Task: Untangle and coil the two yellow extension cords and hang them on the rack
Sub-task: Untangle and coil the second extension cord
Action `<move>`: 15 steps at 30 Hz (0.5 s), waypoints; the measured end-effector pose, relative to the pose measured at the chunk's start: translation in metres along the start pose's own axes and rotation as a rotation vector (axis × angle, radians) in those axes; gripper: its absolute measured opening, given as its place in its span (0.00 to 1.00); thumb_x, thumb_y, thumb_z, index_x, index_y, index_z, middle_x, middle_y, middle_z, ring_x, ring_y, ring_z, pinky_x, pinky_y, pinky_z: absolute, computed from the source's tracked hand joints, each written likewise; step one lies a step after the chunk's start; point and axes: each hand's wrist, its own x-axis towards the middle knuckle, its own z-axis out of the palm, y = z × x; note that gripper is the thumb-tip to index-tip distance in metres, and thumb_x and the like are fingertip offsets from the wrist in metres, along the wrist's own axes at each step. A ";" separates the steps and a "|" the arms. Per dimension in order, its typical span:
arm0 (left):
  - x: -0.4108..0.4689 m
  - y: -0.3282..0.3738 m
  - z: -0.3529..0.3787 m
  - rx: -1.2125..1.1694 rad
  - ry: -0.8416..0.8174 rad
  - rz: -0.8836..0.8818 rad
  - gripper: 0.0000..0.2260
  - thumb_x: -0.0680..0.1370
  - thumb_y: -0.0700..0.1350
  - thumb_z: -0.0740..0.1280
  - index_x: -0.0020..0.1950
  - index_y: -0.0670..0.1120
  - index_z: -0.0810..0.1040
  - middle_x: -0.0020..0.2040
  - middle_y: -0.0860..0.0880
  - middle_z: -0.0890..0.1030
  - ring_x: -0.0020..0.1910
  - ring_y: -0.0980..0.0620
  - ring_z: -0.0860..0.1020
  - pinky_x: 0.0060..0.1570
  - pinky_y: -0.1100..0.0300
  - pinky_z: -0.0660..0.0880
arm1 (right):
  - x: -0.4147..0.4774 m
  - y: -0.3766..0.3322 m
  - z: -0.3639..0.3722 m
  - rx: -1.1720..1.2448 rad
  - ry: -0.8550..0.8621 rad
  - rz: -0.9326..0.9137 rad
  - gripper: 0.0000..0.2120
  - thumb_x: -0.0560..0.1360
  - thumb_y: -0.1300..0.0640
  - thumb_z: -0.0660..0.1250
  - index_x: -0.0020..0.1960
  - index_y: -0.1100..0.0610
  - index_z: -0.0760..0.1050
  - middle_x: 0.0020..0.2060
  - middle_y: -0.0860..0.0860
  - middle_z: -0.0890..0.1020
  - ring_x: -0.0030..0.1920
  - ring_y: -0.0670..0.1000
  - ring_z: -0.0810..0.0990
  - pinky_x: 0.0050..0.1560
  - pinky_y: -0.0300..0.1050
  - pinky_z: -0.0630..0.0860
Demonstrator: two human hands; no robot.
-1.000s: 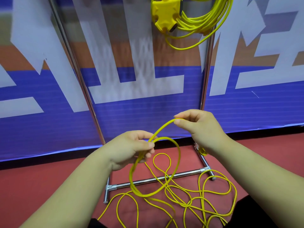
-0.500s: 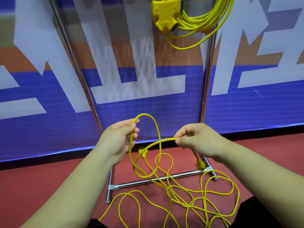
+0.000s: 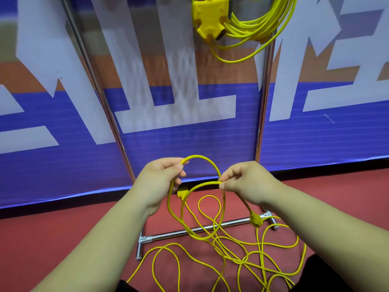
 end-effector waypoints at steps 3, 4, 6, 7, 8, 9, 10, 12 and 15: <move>-0.002 -0.004 0.007 0.029 -0.008 -0.003 0.07 0.82 0.39 0.65 0.55 0.45 0.83 0.42 0.48 0.82 0.33 0.53 0.74 0.38 0.57 0.73 | -0.003 -0.004 0.007 0.088 -0.023 -0.015 0.05 0.71 0.61 0.77 0.41 0.54 0.83 0.28 0.47 0.81 0.30 0.49 0.73 0.36 0.46 0.70; -0.003 -0.006 0.010 0.054 -0.008 -0.003 0.07 0.82 0.39 0.65 0.54 0.46 0.83 0.44 0.48 0.83 0.33 0.54 0.75 0.38 0.57 0.74 | -0.004 -0.006 0.010 0.132 -0.036 -0.017 0.05 0.71 0.63 0.77 0.42 0.54 0.83 0.29 0.48 0.82 0.31 0.51 0.74 0.37 0.48 0.71; -0.004 -0.009 0.013 0.096 -0.023 -0.011 0.07 0.82 0.40 0.65 0.54 0.47 0.82 0.48 0.48 0.85 0.33 0.54 0.77 0.38 0.58 0.76 | -0.006 -0.009 0.015 0.240 -0.063 -0.025 0.06 0.71 0.66 0.76 0.43 0.56 0.83 0.30 0.49 0.82 0.34 0.53 0.74 0.39 0.51 0.70; -0.005 -0.010 0.015 0.111 -0.042 -0.013 0.07 0.82 0.40 0.65 0.55 0.47 0.82 0.47 0.48 0.85 0.33 0.55 0.77 0.37 0.60 0.76 | -0.006 -0.011 0.016 0.292 -0.069 -0.035 0.06 0.72 0.66 0.75 0.43 0.56 0.82 0.30 0.49 0.82 0.34 0.53 0.74 0.40 0.50 0.70; -0.006 -0.010 0.016 0.132 -0.061 -0.012 0.07 0.83 0.40 0.64 0.55 0.47 0.82 0.43 0.48 0.85 0.32 0.55 0.78 0.36 0.61 0.75 | -0.007 -0.013 0.017 0.325 -0.065 -0.052 0.06 0.72 0.66 0.76 0.43 0.57 0.82 0.31 0.49 0.82 0.34 0.52 0.74 0.40 0.49 0.70; -0.007 -0.010 0.017 0.159 -0.077 -0.008 0.07 0.83 0.41 0.64 0.56 0.47 0.82 0.39 0.49 0.84 0.32 0.56 0.78 0.35 0.62 0.75 | -0.007 -0.014 0.017 0.340 -0.055 -0.074 0.06 0.72 0.65 0.76 0.43 0.57 0.82 0.31 0.50 0.82 0.34 0.50 0.75 0.39 0.47 0.70; -0.007 -0.009 0.017 0.183 -0.090 -0.005 0.08 0.83 0.41 0.64 0.56 0.47 0.82 0.37 0.50 0.84 0.31 0.56 0.79 0.35 0.62 0.75 | -0.007 -0.015 0.017 0.344 -0.041 -0.094 0.05 0.71 0.64 0.76 0.43 0.57 0.82 0.32 0.50 0.82 0.34 0.48 0.76 0.39 0.44 0.71; -0.007 -0.008 0.017 0.190 -0.106 -0.001 0.08 0.83 0.40 0.63 0.57 0.46 0.81 0.40 0.50 0.85 0.32 0.55 0.80 0.36 0.61 0.74 | -0.007 -0.016 0.016 0.331 -0.020 -0.116 0.05 0.71 0.64 0.77 0.43 0.57 0.82 0.32 0.49 0.82 0.34 0.46 0.78 0.40 0.41 0.73; -0.006 -0.006 0.013 0.140 -0.113 0.010 0.07 0.82 0.38 0.64 0.56 0.43 0.82 0.42 0.46 0.84 0.34 0.54 0.79 0.37 0.59 0.75 | -0.004 -0.015 0.011 0.320 0.042 -0.146 0.07 0.70 0.61 0.78 0.44 0.56 0.81 0.36 0.50 0.84 0.36 0.46 0.79 0.41 0.43 0.75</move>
